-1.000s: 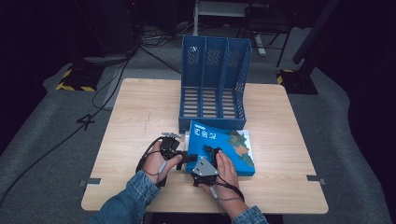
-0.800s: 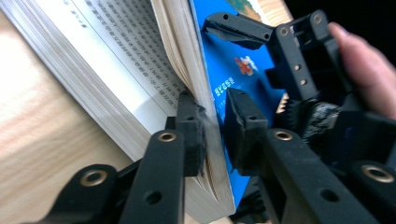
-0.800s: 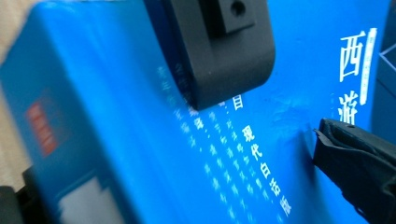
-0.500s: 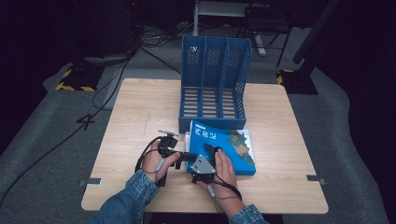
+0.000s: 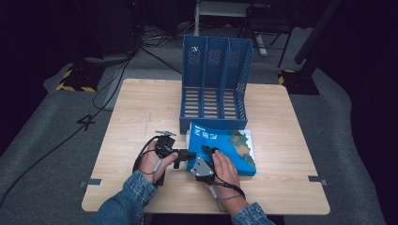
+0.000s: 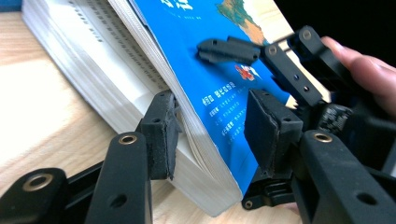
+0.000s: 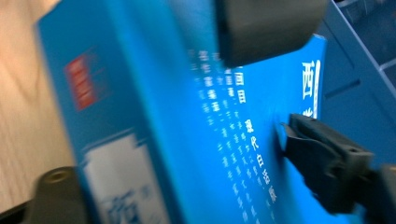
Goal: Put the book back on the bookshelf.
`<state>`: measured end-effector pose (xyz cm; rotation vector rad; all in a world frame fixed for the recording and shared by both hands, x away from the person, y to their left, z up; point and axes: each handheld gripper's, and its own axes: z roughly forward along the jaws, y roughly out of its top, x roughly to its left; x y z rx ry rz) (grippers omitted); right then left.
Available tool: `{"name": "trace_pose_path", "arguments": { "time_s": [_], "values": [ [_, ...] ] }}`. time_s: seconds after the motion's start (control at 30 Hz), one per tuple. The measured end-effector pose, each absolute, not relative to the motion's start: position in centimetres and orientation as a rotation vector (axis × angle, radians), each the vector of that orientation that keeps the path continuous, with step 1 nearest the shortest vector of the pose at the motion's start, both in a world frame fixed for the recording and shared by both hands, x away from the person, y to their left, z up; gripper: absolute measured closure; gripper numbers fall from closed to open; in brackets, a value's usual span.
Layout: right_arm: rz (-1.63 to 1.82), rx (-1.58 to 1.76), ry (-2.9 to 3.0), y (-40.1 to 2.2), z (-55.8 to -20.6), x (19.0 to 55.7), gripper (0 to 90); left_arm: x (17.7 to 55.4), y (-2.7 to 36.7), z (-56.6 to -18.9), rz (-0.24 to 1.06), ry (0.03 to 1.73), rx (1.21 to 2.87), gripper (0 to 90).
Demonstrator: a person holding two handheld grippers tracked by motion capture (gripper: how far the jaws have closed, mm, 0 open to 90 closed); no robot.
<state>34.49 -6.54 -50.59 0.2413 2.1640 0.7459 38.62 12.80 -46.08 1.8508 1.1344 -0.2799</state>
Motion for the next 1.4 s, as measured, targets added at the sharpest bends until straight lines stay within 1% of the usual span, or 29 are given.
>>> {"name": "trace_pose_path", "arguments": {
  "time_s": [0.07, 0.1, 0.13, 0.17, 0.2, 0.23, 0.33, 0.47, 0.73, 0.83, 1.13, 1.3, 1.4],
  "values": [
    [0.707, 0.186, 2.163, -6.5, -50.6, 34.4, 28.9, 38.6, 13.2, -46.0, -0.254, 1.14, 1.849, 52.8],
    [0.706, 0.188, 2.165, -6.6, -50.5, 34.3, 35.9, 38.7, 13.6, -45.9, -0.239, 1.134, 1.827, 52.9],
    [0.693, 0.172, 2.178, -6.6, -50.4, 34.2, 40.4, 38.7, 13.9, -45.7, -0.231, 1.139, 1.807, 51.4],
    [0.682, 0.168, 2.174, -6.6, -50.2, 34.2, 44.8, 38.7, 14.4, -45.5, -0.179, 1.142, 1.783, 49.1],
    [0.685, 0.173, 2.175, -6.6, -50.1, 34.2, 47.5, 38.7, 14.7, -45.5, -0.161, 1.145, 1.781, 48.6],
    [0.685, 0.173, 2.175, -6.6, -50.1, 34.2, 47.5, 38.7, 14.7, -45.5, -0.161, 1.145, 1.781, 49.1],
    [0.715, 0.189, 2.16, -6.7, -49.1, 34.2, 55.9, 38.8, 15.4, -45.7, -0.133, 1.169, 1.783, 49.3],
    [0.792, 0.249, 2.19, -7.6, -47.5, 34.5, 57.9, 39.0, 16.3, -45.8, -0.086, 1.189, 1.766, 49.9],
    [0.997, 0.333, 2.305, -10.2, -44.2, 35.0, 58.6, 39.6, 17.8, -46.8, 0.009, 1.262, 1.784, 49.9],
    [1.081, 0.353, 2.348, -11.2, -43.2, 34.9, 58.7, 39.9, 18.1, -47.4, 0.076, 1.281, 1.817, 49.5],
    [1.244, 0.457, 2.407, -12.7, -40.3, 34.3, 60.0, 40.5, 18.5, -48.9, 0.146, 1.332, 1.889, 48.7],
    [1.238, 0.498, 2.406, -12.9, -38.6, 34.0, 60.8, 40.7, 18.7, -49.5, 0.178, 1.342, 1.933, 48.4],
    [1.233, 0.525, 2.406, -13.1, -37.6, 33.9, 61.2, 40.8, 18.9, -49.6, 0.185, 1.339, 1.924, 48.3]
  ]
}}
